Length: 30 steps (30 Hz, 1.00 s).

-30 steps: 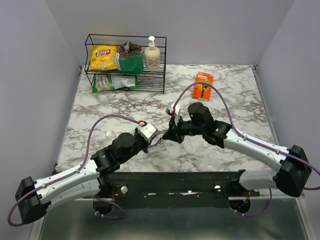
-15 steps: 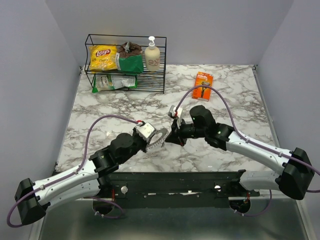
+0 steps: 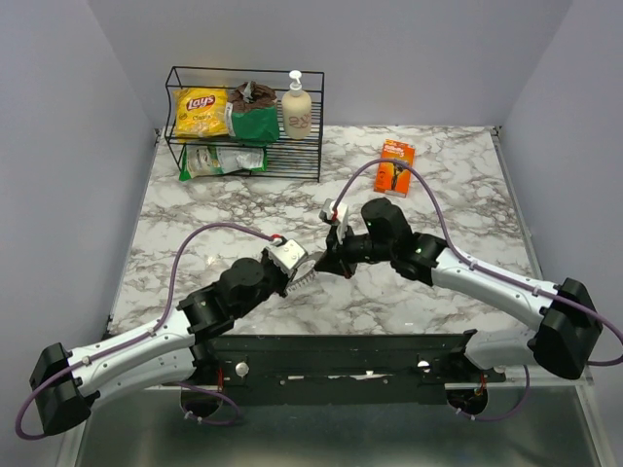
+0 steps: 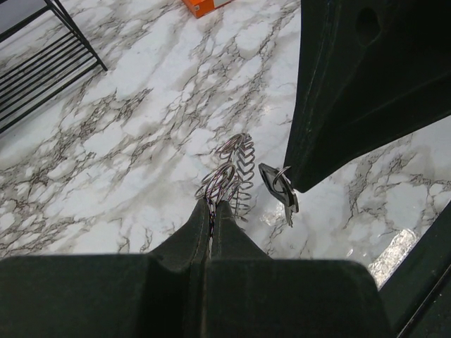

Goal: Put the keys on the keyring

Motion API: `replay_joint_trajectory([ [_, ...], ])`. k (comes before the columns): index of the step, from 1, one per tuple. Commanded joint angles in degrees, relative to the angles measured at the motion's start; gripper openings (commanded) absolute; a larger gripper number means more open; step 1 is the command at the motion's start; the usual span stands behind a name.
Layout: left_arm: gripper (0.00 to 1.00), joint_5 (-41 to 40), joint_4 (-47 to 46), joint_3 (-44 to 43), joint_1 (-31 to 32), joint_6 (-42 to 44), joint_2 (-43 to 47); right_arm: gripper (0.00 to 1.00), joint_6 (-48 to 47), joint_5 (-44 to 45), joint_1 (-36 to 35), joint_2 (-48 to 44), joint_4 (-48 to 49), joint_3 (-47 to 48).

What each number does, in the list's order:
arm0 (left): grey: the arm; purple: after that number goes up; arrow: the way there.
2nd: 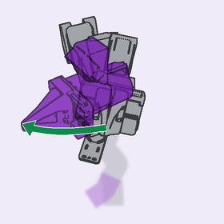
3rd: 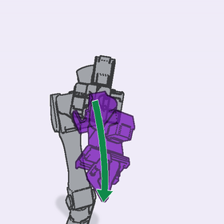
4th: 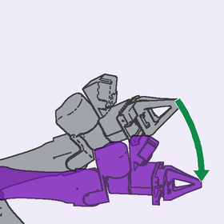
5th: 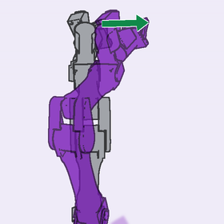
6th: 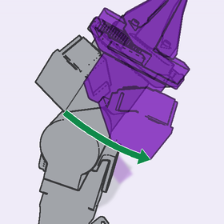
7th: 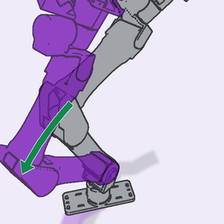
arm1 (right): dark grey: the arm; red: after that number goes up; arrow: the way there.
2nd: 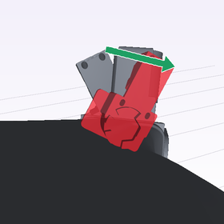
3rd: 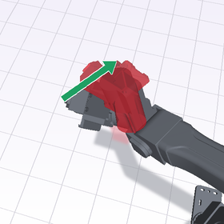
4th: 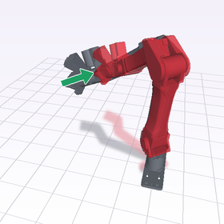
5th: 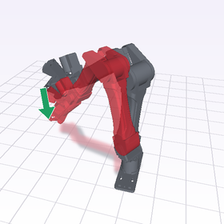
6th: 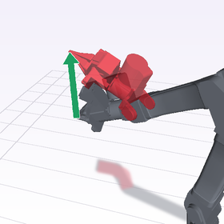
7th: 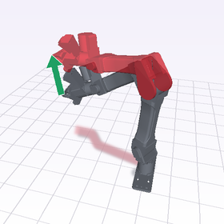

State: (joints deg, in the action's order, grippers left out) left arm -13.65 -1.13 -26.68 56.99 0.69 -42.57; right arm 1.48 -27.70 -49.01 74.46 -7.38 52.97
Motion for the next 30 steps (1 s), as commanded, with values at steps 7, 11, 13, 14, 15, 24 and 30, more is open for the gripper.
replay_joint_trajectory([
  [7, 0.00, 1.3, -2.3, -2.8, -0.1, 0.3, -0.7, 0.01, 0.8, 0.6, -1.3, 3.9, 0.4, 4.2],
  [11, 0.00, 1.6, -2.3, -2.7, -0.1, 0.3, -0.7, 0.01, 1.1, 1.6, -1.4, 4.3, 0.4, 4.7],
  [13, 0.00, 1.8, -2.2, -2.7, -0.1, 0.3, -0.7, 0.01, 1.3, 2.0, -1.5, 4.3, 0.4, 4.9],
  [14, 0.00, 1.8, -2.0, -2.7, -0.1, 0.3, -0.7, 0.01, 1.3, 2.0, -1.4, 4.3, 0.4, 4.9],
  [15, 0.00, 1.8, -2.0, -2.8, -0.1, 0.3, -0.7, 0.01, 1.3, 2.0, -1.4, 4.4, 0.4, 4.9],
  [24, 0.00, 2.0, -1.6, -2.9, -0.1, 0.0, -0.7, 0.01, 1.6, 3.7, -1.5, 4.9, 0.3, 5.9],
  [30, 0.00, 2.2, -1.6, -2.9, -0.1, -0.2, -0.9, 0.01, 1.8, 4.7, -1.5, 4.9, 0.0, 6.2],
])
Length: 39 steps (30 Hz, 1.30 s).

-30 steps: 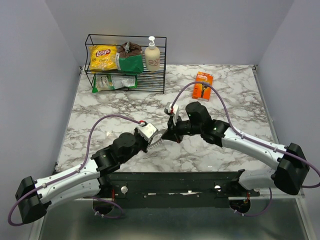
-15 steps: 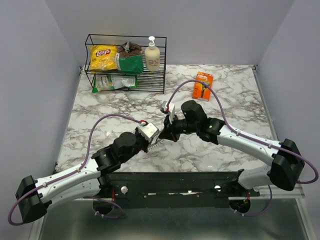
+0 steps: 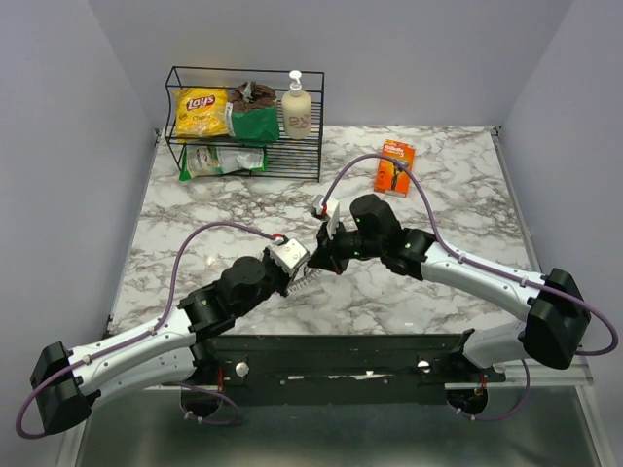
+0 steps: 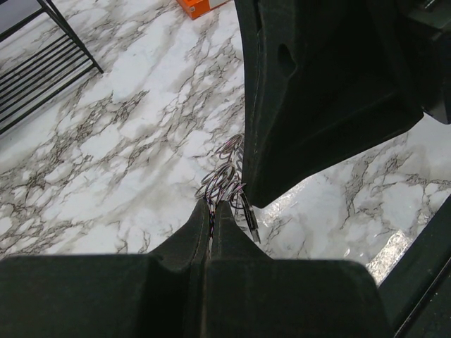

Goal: Put the keys on the keyring

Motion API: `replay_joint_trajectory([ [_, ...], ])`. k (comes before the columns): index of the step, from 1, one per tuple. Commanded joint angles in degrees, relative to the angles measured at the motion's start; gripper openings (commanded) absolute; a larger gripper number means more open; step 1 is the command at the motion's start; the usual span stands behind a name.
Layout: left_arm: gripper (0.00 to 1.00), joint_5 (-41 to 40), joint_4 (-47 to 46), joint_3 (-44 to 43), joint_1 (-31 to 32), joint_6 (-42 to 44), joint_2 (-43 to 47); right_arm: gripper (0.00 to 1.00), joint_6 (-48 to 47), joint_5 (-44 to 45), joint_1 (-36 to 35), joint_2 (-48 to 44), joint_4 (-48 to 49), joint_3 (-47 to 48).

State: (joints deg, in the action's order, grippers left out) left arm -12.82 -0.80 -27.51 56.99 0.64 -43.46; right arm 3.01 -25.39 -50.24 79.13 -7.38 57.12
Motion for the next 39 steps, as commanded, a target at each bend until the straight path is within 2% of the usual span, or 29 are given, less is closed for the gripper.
replay_joint_trajectory([
  [1, 0.00, 1.4, -2.0, -2.2, -0.1, -0.2, 0.0, 0.01, 0.2, 2.4, -0.3, 0.1, -0.1, 2.2],
  [17, 0.00, 2.0, -0.9, -3.0, -0.1, -0.3, -1.1, 0.01, 0.5, 2.4, -0.4, 0.1, -0.4, 2.7],
  [39, 0.00, 2.1, -1.0, -2.3, -0.1, -0.4, 2.2, 0.01, 0.8, 5.6, -0.6, 0.7, -2.2, 2.1],
])
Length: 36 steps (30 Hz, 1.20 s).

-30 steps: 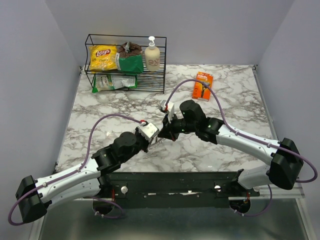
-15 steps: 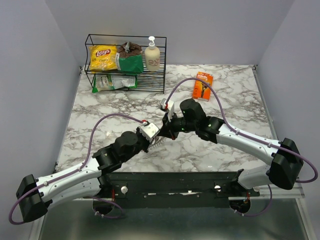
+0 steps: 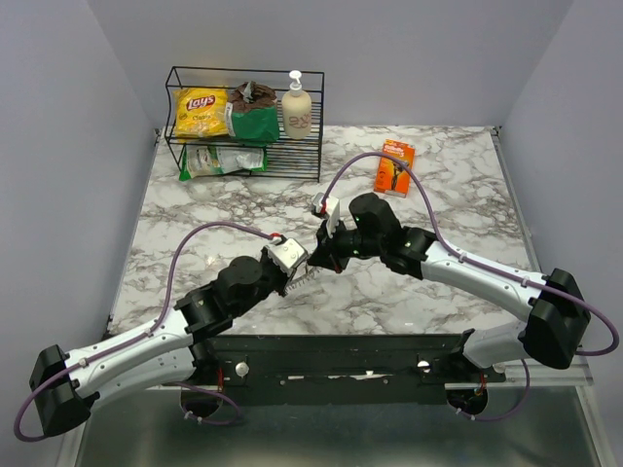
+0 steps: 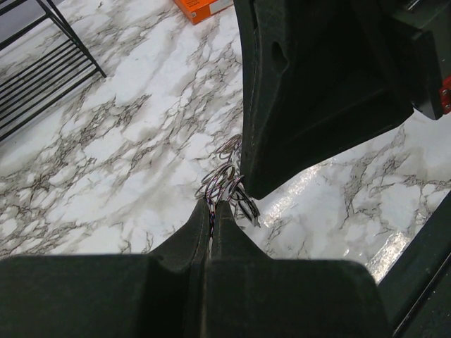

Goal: Put the keys on the keyring

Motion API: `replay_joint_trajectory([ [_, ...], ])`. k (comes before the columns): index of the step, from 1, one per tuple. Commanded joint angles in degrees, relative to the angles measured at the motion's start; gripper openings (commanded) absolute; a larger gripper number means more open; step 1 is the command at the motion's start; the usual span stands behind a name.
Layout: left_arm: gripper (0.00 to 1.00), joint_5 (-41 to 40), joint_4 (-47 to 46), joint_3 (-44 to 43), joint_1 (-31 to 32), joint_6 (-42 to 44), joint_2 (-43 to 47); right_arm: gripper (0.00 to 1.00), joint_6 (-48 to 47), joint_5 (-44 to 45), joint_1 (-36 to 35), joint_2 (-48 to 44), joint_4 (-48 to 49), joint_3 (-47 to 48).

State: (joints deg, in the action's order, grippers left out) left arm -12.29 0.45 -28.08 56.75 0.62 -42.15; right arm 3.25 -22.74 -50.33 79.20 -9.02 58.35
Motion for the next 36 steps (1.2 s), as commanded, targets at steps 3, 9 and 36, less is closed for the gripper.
replay_joint_trajectory([
  [3, 0.00, 1.7, -2.4, -1.5, 0.1, -0.4, 1.5, 0.00, 0.6, 3.6, -0.4, 1.0, -0.7, 1.0],
  [9, 0.00, 2.0, -3.3, -0.5, 0.1, -0.4, 3.2, 0.00, 1.0, 3.8, -0.4, 1.1, -0.7, 0.5],
  [36, 0.00, 3.9, -5.8, 2.0, 0.1, -0.4, 6.3, 0.63, -15.9, -7.0, -0.4, -18.6, 8.5, -13.8],
])
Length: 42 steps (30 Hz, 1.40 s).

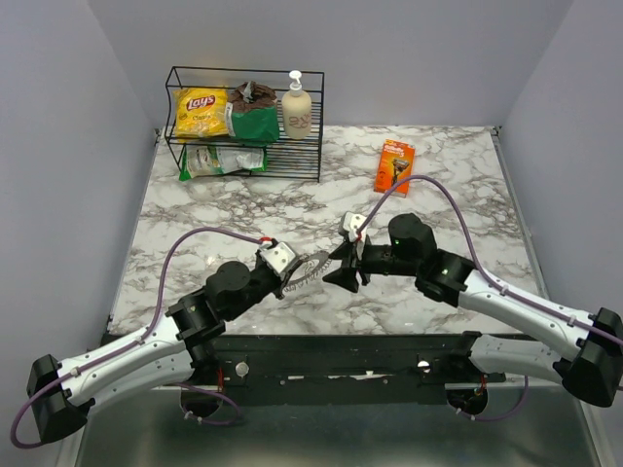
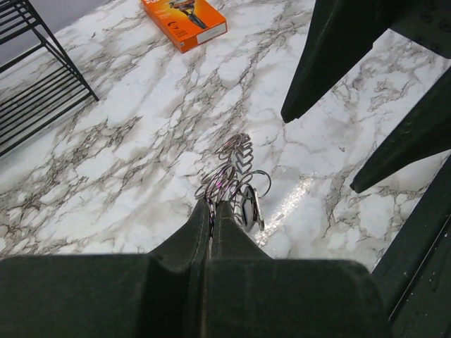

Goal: Put the keys on the keyring

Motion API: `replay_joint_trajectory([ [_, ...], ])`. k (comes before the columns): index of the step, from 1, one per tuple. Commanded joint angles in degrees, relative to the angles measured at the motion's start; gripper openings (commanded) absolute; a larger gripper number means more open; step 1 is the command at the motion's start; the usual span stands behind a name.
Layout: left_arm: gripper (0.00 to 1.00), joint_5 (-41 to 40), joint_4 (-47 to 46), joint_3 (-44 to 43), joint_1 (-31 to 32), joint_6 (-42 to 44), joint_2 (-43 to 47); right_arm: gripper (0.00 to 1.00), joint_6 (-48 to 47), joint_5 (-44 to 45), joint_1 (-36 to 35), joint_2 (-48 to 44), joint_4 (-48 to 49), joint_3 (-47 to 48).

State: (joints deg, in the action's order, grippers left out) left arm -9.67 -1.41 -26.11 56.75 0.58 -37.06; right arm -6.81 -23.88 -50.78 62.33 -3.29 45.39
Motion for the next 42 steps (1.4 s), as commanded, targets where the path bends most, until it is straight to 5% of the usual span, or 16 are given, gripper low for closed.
replay_joint_trajectory([
  [1, 0.00, 1.5, -4.1, 0.0, 0.1, -0.3, 1.2, 0.63, -6.7, -7.8, 0.1, -1.9, 2.8, -0.8],
  [16, 0.00, 5.5, -4.9, 0.2, 0.1, 0.1, 0.9, 0.46, -9.4, -20.2, 0.0, 2.3, 9.8, 2.7],
  [42, 0.00, 6.7, -4.4, 0.1, 0.1, -0.3, 1.3, 0.52, -8.5, -11.1, 0.1, 7.6, 12.4, 2.4],
])
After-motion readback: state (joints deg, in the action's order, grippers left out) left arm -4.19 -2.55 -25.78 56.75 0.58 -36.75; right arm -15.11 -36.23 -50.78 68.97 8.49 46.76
